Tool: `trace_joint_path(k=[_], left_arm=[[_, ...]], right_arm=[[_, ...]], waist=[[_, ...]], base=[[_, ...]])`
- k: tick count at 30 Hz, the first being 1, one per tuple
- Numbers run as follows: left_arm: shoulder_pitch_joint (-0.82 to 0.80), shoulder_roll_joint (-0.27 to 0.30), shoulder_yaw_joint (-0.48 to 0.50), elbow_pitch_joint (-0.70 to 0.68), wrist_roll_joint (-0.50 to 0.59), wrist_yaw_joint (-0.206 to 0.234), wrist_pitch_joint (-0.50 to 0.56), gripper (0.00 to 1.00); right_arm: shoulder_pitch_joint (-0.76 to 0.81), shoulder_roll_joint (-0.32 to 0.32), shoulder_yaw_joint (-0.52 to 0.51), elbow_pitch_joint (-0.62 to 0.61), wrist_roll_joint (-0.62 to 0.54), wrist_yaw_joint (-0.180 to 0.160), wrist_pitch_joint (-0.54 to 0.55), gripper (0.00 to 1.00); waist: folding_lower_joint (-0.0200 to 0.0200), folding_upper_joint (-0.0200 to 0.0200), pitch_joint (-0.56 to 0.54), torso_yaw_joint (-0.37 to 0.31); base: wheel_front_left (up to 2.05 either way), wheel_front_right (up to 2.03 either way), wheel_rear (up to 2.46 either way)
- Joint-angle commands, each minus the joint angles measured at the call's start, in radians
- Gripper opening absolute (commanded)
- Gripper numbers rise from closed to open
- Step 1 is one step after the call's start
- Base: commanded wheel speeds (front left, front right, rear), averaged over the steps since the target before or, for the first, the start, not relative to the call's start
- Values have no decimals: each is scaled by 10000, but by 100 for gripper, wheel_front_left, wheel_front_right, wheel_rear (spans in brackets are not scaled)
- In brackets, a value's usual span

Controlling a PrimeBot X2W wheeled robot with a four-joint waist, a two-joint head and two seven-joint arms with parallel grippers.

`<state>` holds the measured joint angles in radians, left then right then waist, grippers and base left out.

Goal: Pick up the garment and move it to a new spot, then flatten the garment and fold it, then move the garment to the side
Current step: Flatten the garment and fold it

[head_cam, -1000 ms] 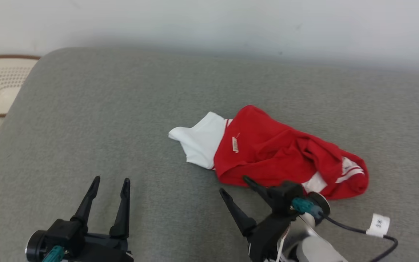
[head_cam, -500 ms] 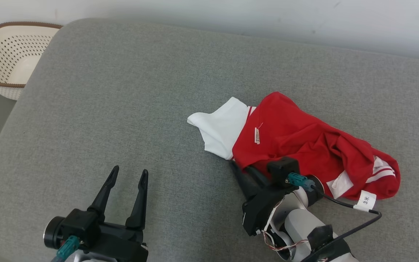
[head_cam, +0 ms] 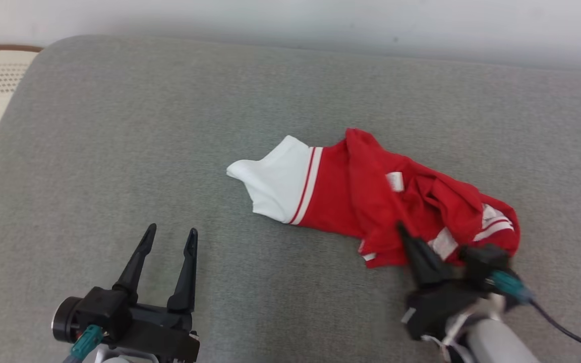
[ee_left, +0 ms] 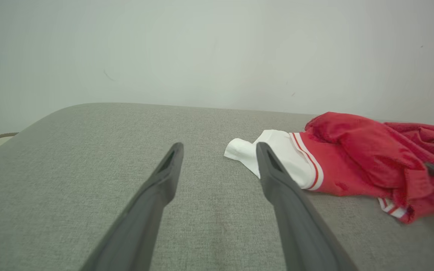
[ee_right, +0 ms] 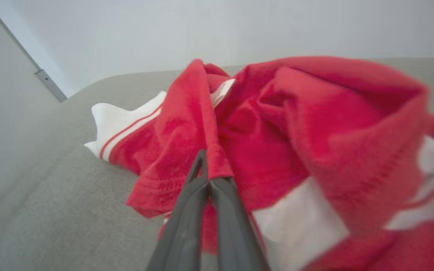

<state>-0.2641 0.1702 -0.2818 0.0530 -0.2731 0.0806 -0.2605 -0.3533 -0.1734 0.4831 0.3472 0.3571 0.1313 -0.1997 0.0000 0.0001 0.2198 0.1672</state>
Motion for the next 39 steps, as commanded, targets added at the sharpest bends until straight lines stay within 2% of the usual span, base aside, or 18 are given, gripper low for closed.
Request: trace_joint_path(k=[1,6,11,14,17,23,27,32,39], left_arm=[[161,54,91,-48,47,-8,-38,100],[130,102,325,-110,144,-26,-37,100],[152,169,533,-120,203,-48,-37,100],[152,182,615,-113,227,-49,-38,100],[134,179,643,-79,254,-83,-39,100],[134,145,639,25,291,-154,-39,100],[182,136,642,67,292,-199,-39,100],[199,176,660,76,269,-159,-39,100],[231,248,735,131,169,-131,-39,100]], right_arm=[[483,-236,-372,-555,-205,-11,241,0],[1839,-709,-1998,-2993,-836,-11,1117,0],[2504,-723,-3332,-5254,-1595,-11,1615,0],[2626,-744,-3615,-6238,-2024,-11,1712,0],[2791,-946,-3438,-6776,-2396,-11,1759,0],[3868,-1111,-2994,-6076,-2315,-11,2083,0],[4316,-1027,-2901,-4798,-2099,-11,1540,0],[4324,-907,-2591,-3269,-2466,-11,731,0],[4183,-676,-1665,-2395,-3040,-11,-15,0]], waist=[[0,-1,33,-383],[0,-1,137,-810],[0,-1,187,-1163],[0,-1,203,-1327],[0,-1,181,-1403],[0,-1,101,-1450],[0,-1,59,-1487],[0,-1,56,-1517],[0,-1,11,-1546]], base=[[0,0,0],[0,0,0],[0,0,0],[0,0,0],[0,0,0],[0,0,0],[0,0,0],[0,0,0],[0,0,0]])
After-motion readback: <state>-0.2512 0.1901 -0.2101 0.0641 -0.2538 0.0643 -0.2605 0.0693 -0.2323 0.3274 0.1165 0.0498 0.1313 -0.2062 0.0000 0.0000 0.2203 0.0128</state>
